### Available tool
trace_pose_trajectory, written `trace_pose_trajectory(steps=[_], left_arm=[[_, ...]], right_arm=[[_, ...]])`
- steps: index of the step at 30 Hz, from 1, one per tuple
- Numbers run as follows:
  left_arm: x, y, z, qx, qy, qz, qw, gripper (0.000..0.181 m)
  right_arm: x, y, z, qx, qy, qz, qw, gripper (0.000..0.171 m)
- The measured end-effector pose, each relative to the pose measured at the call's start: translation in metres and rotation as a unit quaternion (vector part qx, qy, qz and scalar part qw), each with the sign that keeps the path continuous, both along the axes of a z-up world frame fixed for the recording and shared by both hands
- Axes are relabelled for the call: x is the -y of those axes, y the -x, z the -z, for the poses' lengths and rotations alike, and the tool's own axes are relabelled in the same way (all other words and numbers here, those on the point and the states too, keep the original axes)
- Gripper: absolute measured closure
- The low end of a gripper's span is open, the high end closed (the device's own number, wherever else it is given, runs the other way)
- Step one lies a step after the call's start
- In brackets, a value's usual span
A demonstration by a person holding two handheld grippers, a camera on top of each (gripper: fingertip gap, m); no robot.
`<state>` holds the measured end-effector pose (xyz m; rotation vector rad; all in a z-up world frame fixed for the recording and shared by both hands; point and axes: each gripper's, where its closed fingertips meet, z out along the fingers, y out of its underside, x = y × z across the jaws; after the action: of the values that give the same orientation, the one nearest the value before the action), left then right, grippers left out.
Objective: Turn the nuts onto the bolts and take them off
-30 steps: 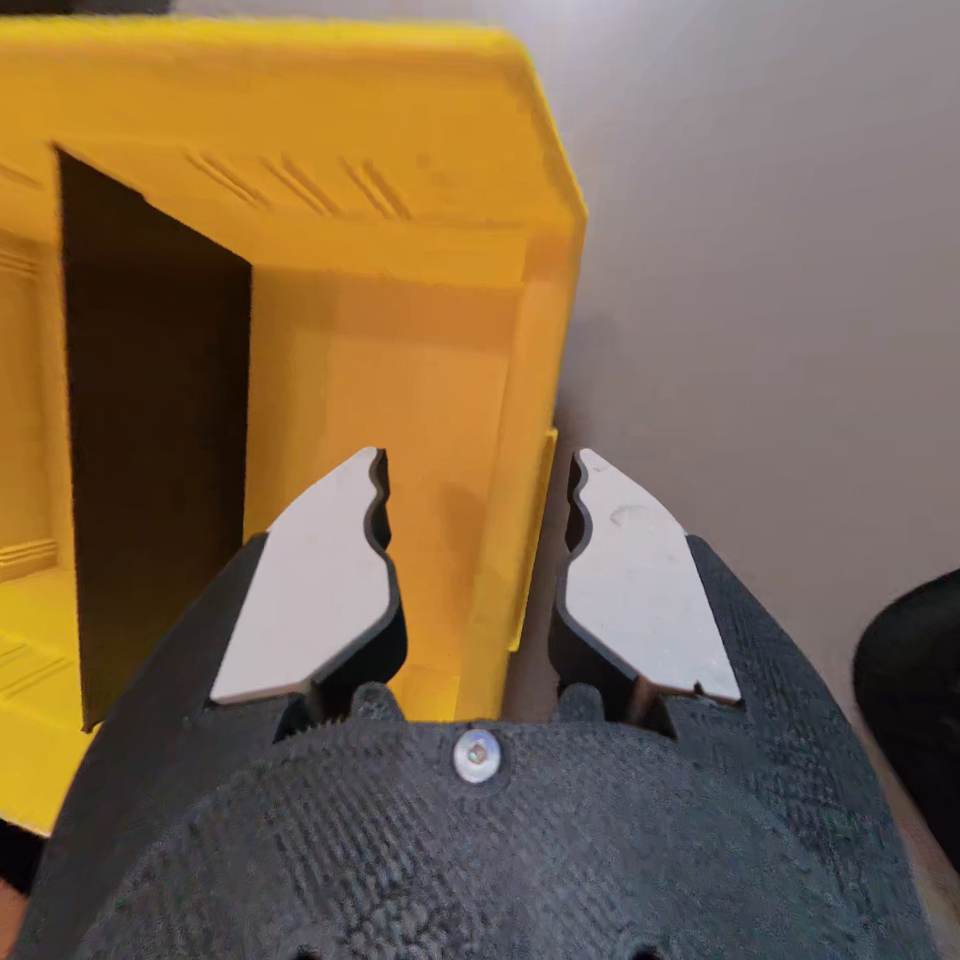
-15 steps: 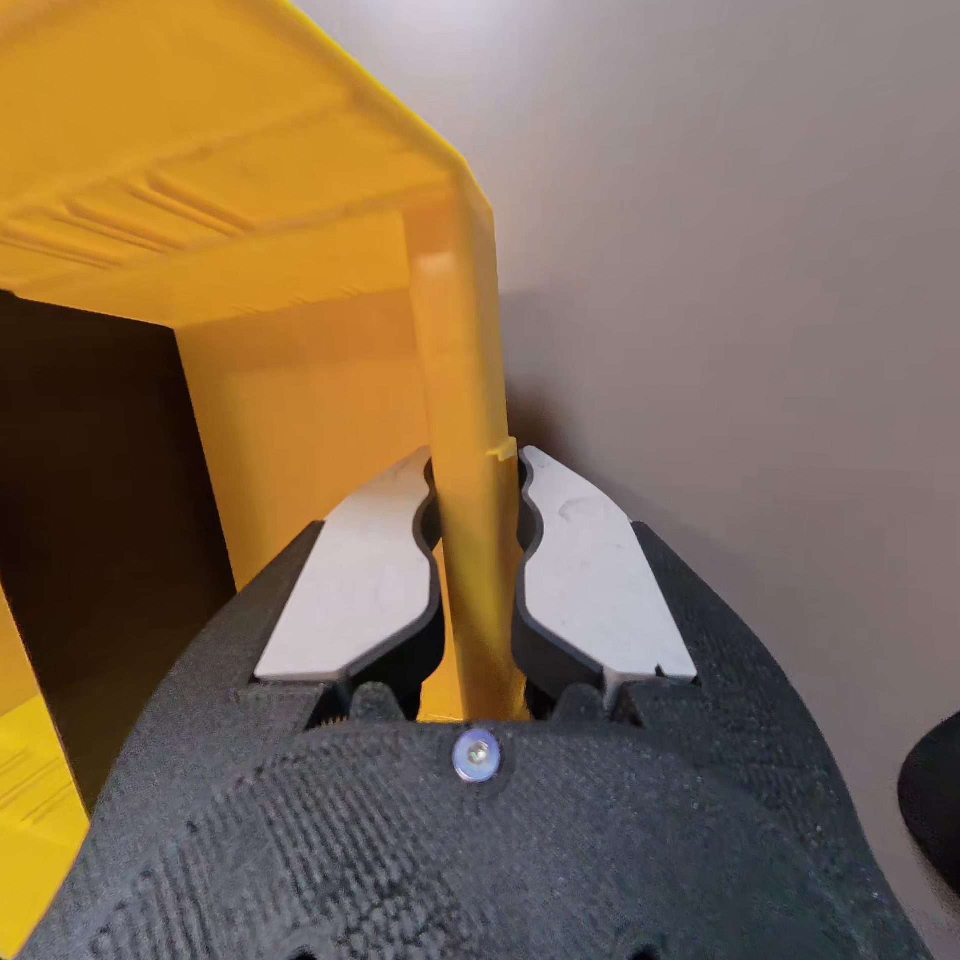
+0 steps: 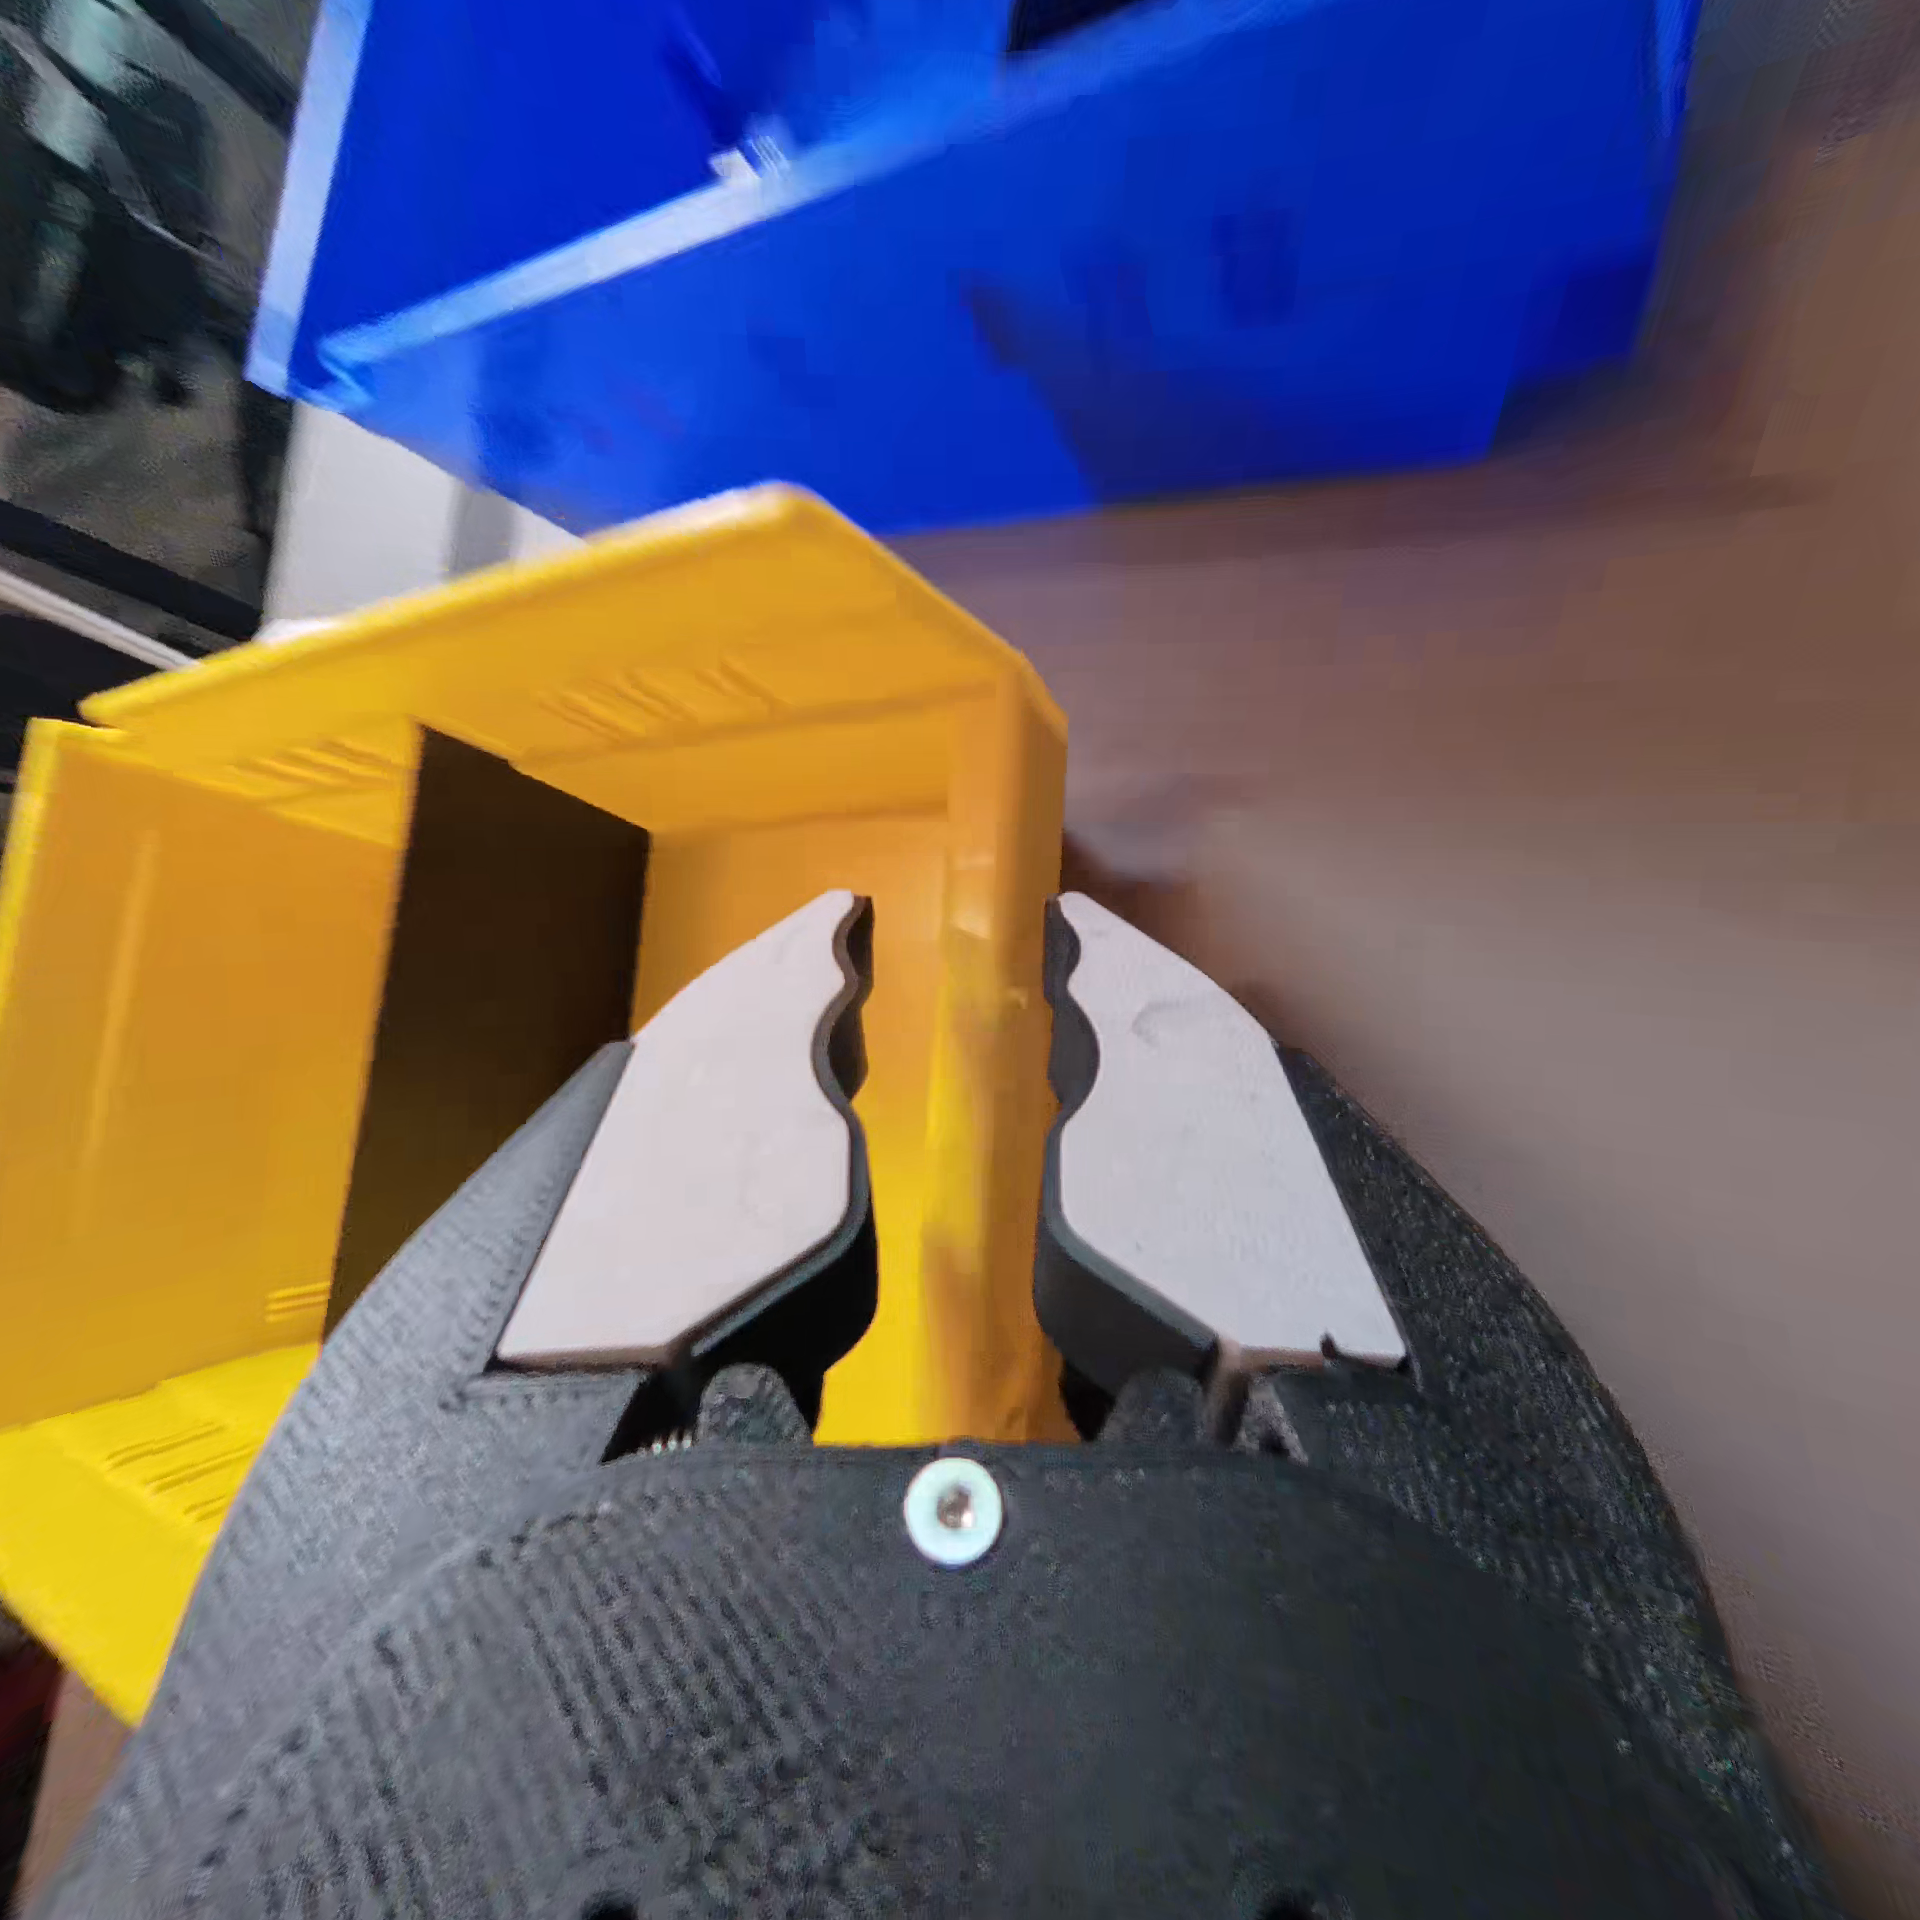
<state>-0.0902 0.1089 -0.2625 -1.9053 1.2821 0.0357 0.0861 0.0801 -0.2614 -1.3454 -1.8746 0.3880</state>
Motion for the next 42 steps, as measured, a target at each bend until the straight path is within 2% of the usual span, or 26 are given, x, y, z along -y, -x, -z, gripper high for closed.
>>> trace_pose_trajectory(steps=[3, 6, 9, 11, 15, 19, 23, 31, 35, 37, 42], left_arm=[[0.011, -0.022, -0.029, 0.114, -0.029, -0.035, 0.992, 0.144], [0.030, -0.047, -0.040, 0.204, -0.031, -0.058, 0.977, 0.139], [0.045, -0.071, -0.043, 0.285, -0.022, -0.085, 0.955, 0.135], [0.049, -0.086, -0.039, 0.310, -0.010, -0.110, 0.944, 0.128], [0.044, -0.110, -0.028, 0.305, -0.010, -0.157, 0.939, 0.119], [0.027, -0.120, -0.023, 0.297, -0.044, -0.207, 0.931, 0.123], [0.012, -0.128, -0.015, 0.313, -0.044, -0.232, 0.920, 0.128], [-0.008, -0.126, -0.008, 0.334, -0.058, -0.273, 0.900, 0.146], [-0.016, -0.118, -0.008, 0.342, -0.074, -0.291, 0.890, 0.151], [-0.018, -0.117, -0.009, 0.343, -0.073, -0.294, 0.889, 0.152], [-0.016, -0.112, -0.030, 0.357, -0.100, -0.285, 0.884, 0.160]], right_arm=[[-0.005, -0.023, -0.045, -0.131, 0.025, 0.084, 0.987, 0.136], [-0.035, -0.071, -0.080, -0.254, 0.019, 0.219, 0.942, 0.138], [-0.063, -0.122, -0.080, -0.304, 0.004, 0.343, 0.889, 0.134], [-0.071, -0.135, -0.067, -0.310, 0.016, 0.387, 0.868, 0.129], [-0.081, -0.120, -0.035, -0.297, 0.082, 0.409, 0.859, 0.121], [-0.086, -0.104, -0.016, -0.265, 0.101, 0.420, 0.862, 0.128], [-0.092, -0.106, -0.013, -0.261, 0.077, 0.435, 0.858, 0.137], [-0.097, -0.106, -0.008, -0.265, 0.066, 0.449, 0.851, 0.141], [-0.098, -0.110, -0.008, -0.266, 0.052, 0.458, 0.847, 0.159], [-0.098, -0.110, -0.008, -0.268, 0.054, 0.457, 0.846, 0.159], [-0.087, -0.111, -0.026, -0.284, 0.028, 0.448, 0.847, 0.162]])
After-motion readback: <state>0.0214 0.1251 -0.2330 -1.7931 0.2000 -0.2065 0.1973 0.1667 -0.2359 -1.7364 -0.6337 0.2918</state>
